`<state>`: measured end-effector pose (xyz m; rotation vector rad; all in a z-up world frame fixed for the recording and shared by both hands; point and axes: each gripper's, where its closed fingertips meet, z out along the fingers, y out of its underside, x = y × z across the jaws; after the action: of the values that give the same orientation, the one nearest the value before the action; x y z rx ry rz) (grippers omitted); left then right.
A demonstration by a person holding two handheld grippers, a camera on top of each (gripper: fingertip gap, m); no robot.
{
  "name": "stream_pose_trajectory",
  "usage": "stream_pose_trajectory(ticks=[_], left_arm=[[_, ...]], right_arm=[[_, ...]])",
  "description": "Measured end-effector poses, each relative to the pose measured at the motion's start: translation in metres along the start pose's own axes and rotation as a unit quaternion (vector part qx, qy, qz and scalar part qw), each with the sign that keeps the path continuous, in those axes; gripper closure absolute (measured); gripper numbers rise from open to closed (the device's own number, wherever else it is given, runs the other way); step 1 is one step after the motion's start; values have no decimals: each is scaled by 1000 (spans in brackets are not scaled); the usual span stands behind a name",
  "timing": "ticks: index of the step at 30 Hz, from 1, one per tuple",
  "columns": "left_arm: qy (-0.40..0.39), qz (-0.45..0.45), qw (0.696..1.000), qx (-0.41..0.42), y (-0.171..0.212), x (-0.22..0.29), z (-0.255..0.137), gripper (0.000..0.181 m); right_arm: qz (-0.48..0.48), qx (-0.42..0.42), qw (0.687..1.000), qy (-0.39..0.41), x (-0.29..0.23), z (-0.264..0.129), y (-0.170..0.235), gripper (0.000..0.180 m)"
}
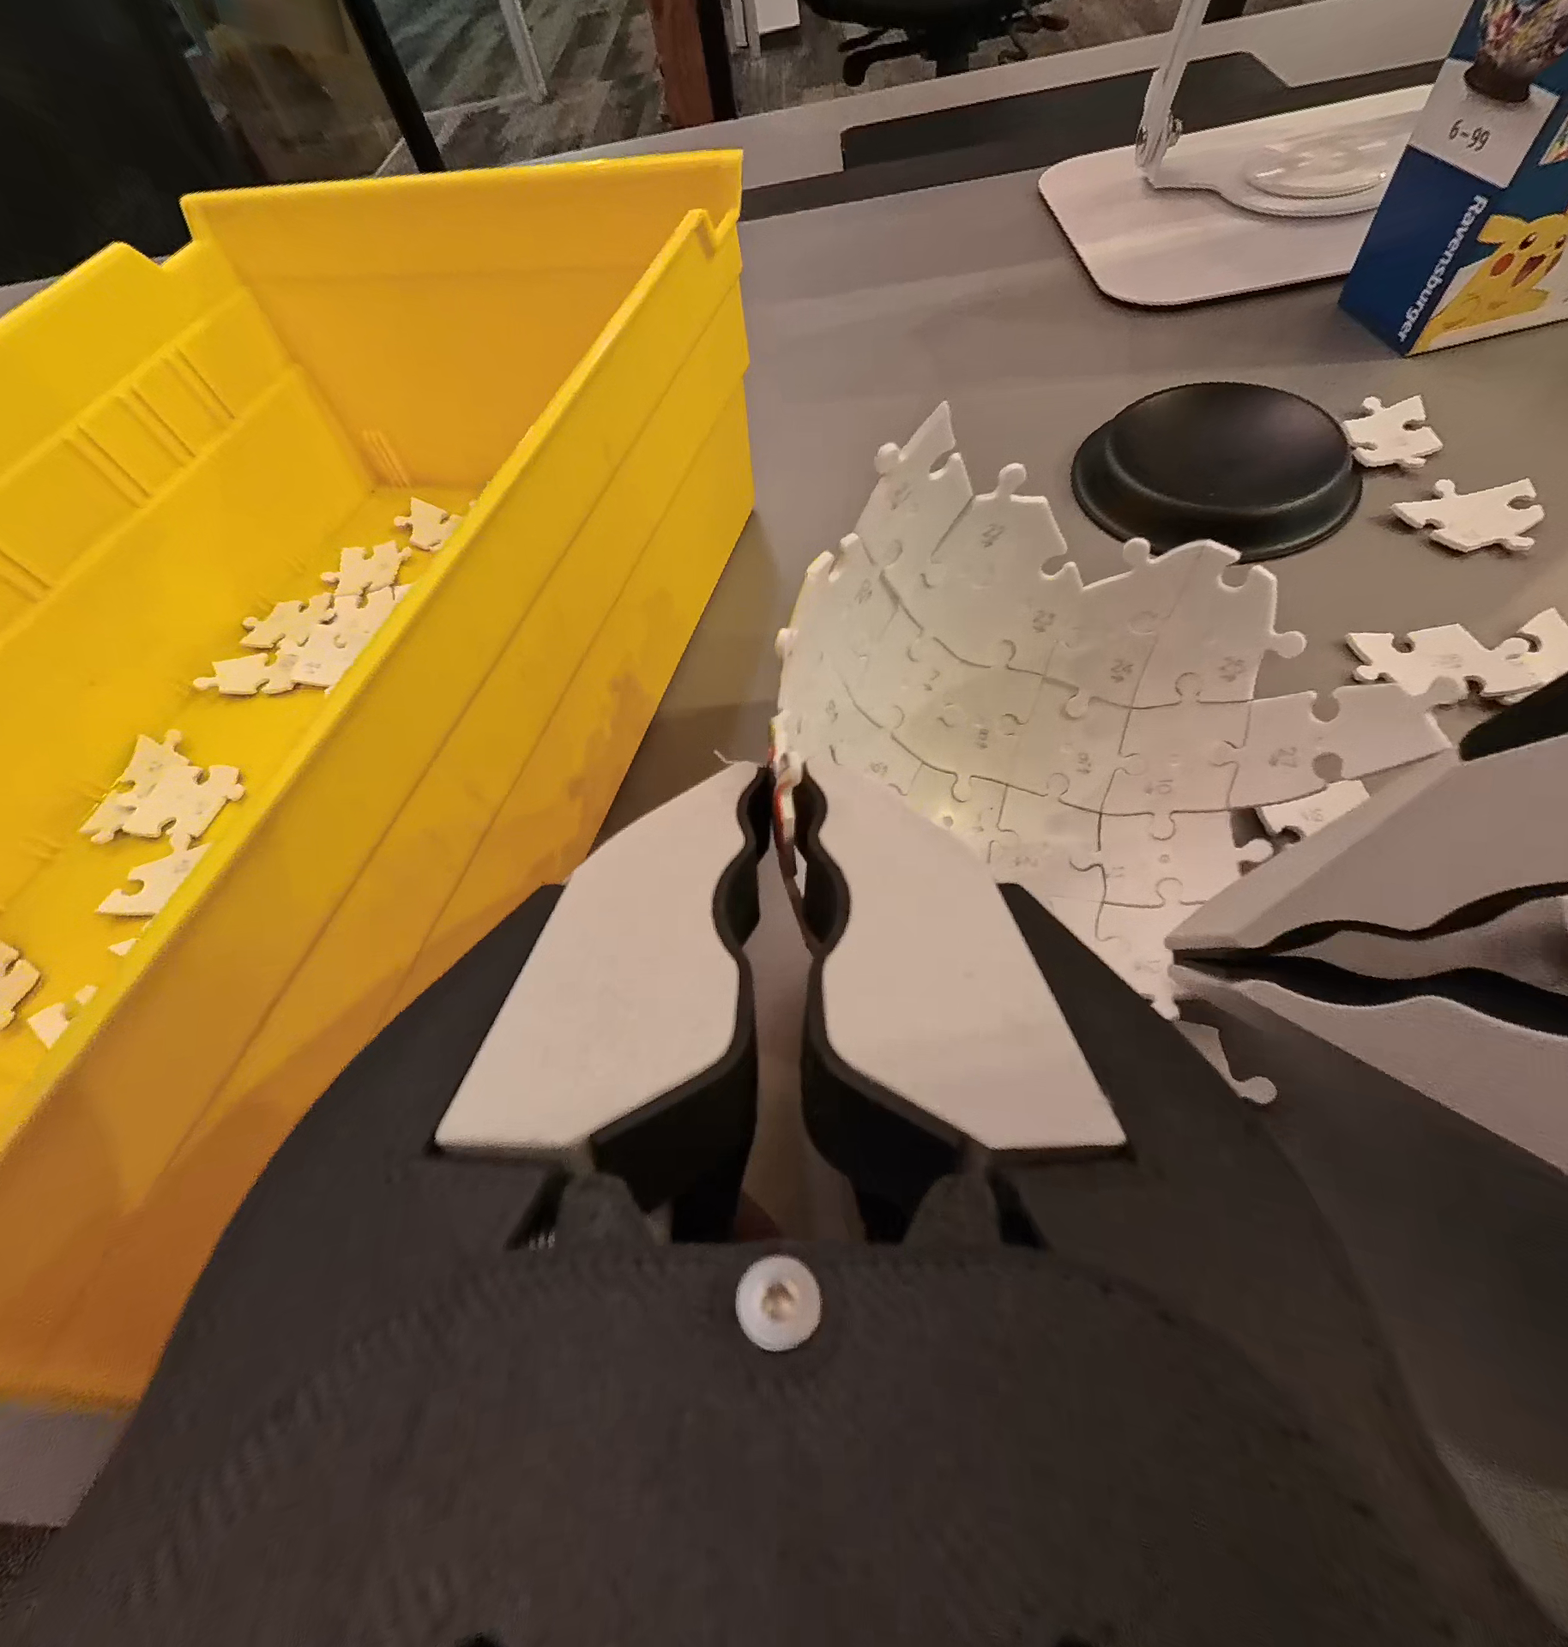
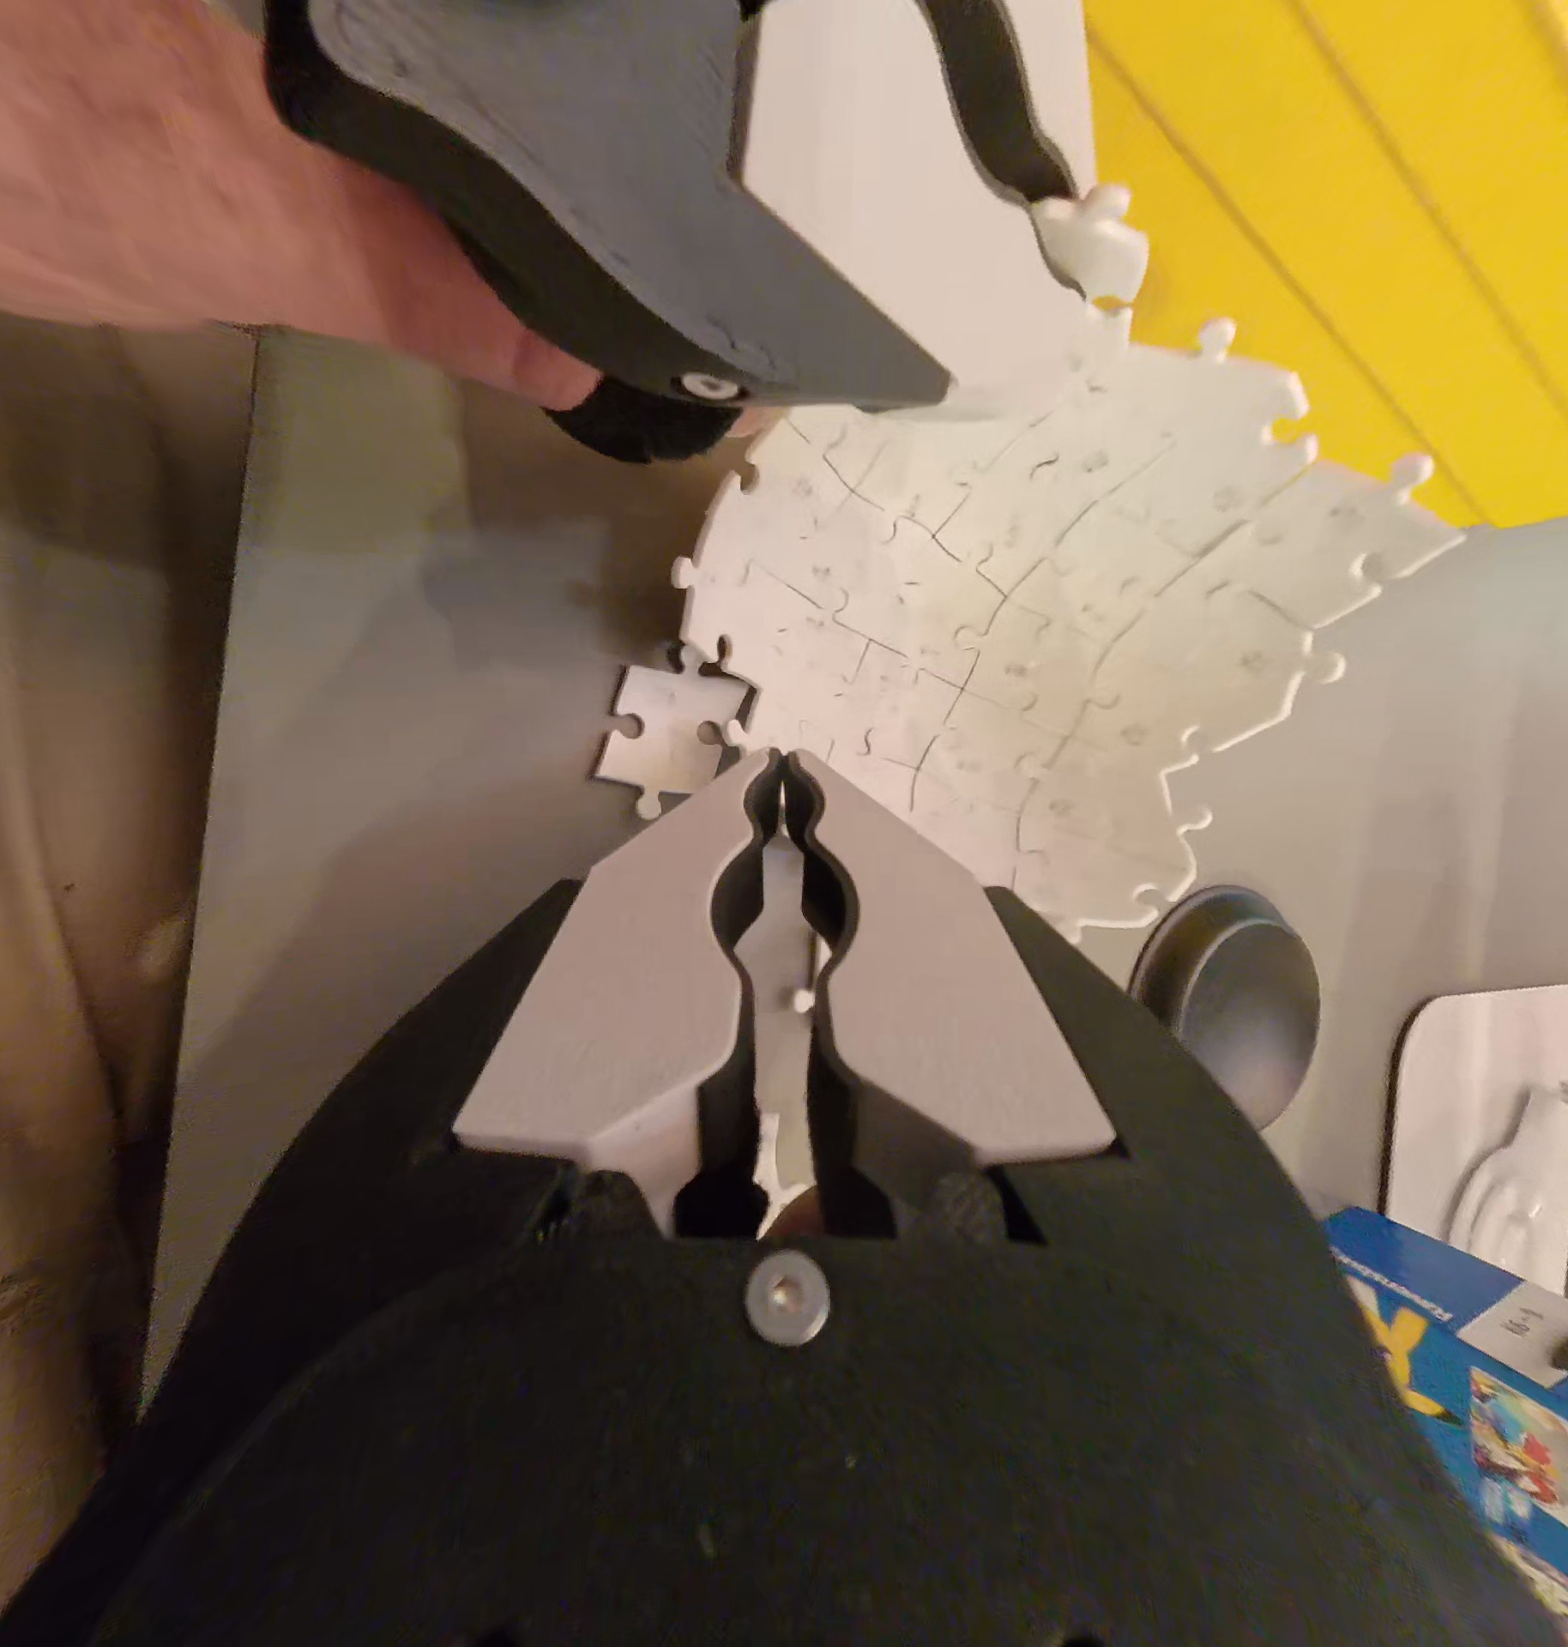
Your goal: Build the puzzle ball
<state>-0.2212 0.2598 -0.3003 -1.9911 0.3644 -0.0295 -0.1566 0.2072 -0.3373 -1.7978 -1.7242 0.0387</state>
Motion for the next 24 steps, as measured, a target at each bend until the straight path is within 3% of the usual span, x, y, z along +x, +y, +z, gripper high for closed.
stream_pose_trajectory(ticks=[10, 17, 20, 24], left_arm=[[-5, 6, 1000, -3, 3, 3, -2, 171], [6, -2, 1000, -13, 7, 3, -6, 157], [22, -8, 999, -33, 13, 6, -5, 142], [48, -7, 997, -61, 23, 13, -7, 147]], right_arm=[[1, 3, 1000, 3, 0, 6, 5, 180], [-7, 8, 1000, 12, 0, 9, 5, 180], [-9, 8, 1000, 15, 0, 10, 5, 180], [-12, 9, 1000, 17, 1, 10, 4, 180]])
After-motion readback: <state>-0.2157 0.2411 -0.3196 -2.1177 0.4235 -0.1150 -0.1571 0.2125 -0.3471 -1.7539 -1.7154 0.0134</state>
